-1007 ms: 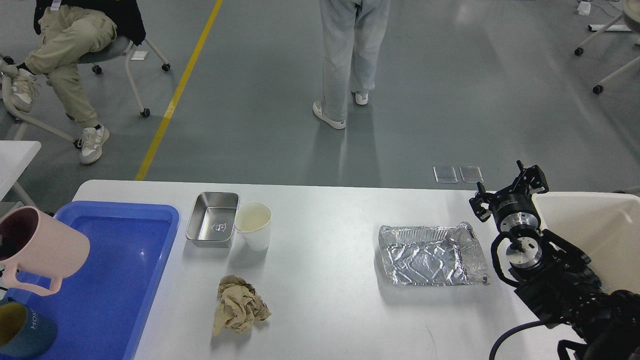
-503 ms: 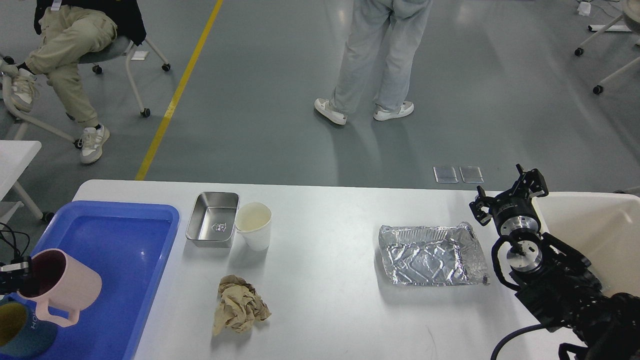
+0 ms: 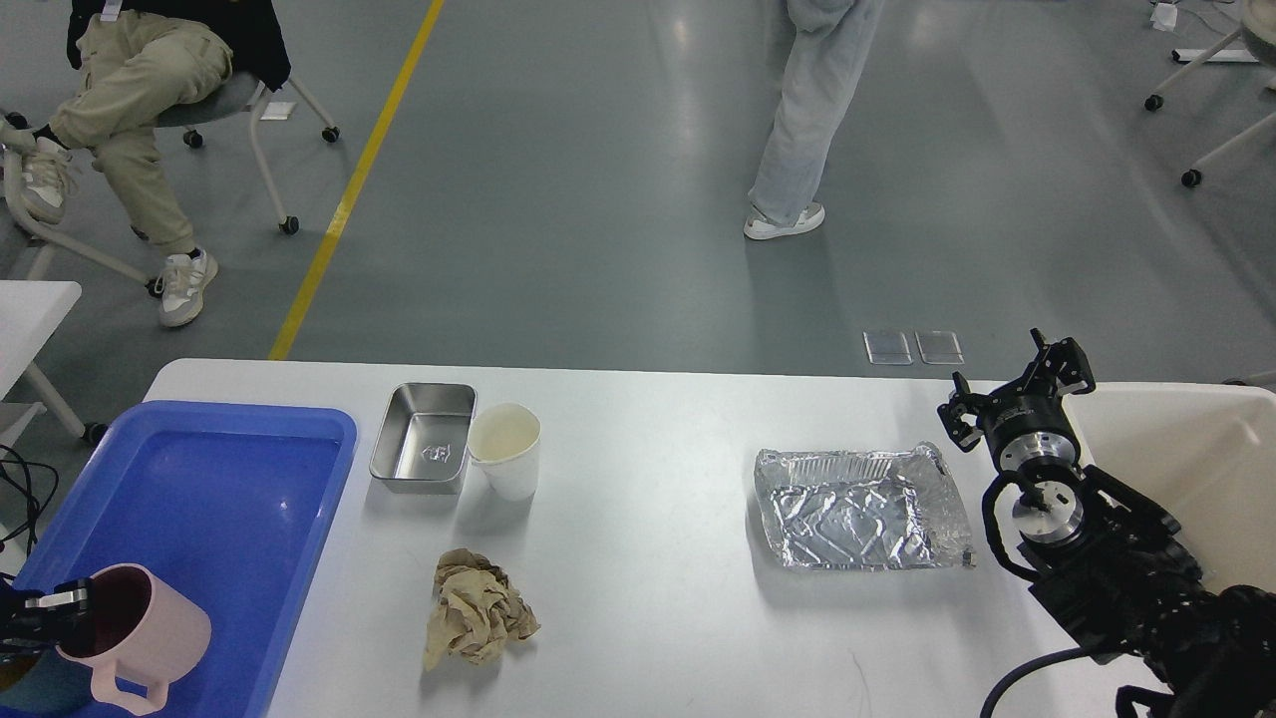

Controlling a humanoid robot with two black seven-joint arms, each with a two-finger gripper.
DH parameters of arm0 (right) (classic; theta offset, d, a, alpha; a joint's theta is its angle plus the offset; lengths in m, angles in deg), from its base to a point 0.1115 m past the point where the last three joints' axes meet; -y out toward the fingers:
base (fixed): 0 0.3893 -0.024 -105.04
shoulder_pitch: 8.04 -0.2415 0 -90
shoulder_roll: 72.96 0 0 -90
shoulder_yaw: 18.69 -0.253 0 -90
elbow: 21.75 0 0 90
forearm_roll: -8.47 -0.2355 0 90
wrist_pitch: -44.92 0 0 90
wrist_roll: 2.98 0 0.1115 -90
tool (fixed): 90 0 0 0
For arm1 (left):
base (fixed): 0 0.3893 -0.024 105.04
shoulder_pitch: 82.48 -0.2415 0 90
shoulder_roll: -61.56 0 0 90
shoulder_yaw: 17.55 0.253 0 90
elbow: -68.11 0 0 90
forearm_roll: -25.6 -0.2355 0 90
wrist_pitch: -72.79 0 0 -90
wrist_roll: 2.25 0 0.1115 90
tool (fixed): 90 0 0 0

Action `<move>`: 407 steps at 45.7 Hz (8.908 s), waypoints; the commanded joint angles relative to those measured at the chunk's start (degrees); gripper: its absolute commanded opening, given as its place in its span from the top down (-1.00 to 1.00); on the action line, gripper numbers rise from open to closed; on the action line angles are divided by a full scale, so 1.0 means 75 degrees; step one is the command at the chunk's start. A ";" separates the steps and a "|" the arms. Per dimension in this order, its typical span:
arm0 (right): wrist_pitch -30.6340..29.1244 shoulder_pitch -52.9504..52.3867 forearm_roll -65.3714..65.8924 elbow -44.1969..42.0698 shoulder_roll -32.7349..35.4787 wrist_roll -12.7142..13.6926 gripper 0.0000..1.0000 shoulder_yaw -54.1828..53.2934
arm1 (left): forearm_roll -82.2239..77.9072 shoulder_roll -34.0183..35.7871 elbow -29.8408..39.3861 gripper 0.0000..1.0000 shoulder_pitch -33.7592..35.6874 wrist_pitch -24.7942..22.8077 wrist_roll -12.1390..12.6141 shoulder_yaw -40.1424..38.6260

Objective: Tidy desktop
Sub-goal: 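Lower the pink mug into the blue bin and release it, then reach the left gripper toward the small steel tray, then grasp the steel tray edge with the left gripper and lift, then carry the steel tray over the blue bin and lower it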

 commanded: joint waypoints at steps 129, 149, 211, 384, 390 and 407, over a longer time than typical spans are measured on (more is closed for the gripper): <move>0.0042 0.0036 0.0093 0.0000 -0.0014 -0.0012 -1.00 0.0024 | 0.1440 0.0303 -0.0734 -0.74 0.1777 -0.1263 0.0124 -0.3320; 0.0113 0.0024 0.0199 0.0000 -0.0026 -0.0024 -1.00 0.0024 | 0.0257 -0.2486 -0.2586 -0.74 0.1777 0.0541 0.0135 -0.2043; 0.0113 0.0141 0.0211 -0.0024 -0.0014 -0.0035 -1.00 0.0035 | 0.0058 -0.6647 -0.4872 -0.70 0.1777 0.2827 0.1225 0.0723; 0.0113 0.0153 0.0316 -0.0070 0.0009 -0.0035 -1.00 0.0012 | 0.0315 -0.6484 -0.6876 1.00 0.2679 -0.1039 -0.1072 -0.0085; 0.0101 0.0153 0.0316 -0.0070 0.0009 -0.0035 -1.00 0.0012 | 0.0315 -0.6098 -0.6374 1.00 0.2937 -0.1204 -0.1084 -0.0121; 0.0089 0.0165 0.0316 -0.0070 0.0009 -0.0035 -1.00 0.0012 | 0.0315 -0.4446 -0.4663 1.00 0.3148 -0.1251 -0.1095 -0.0168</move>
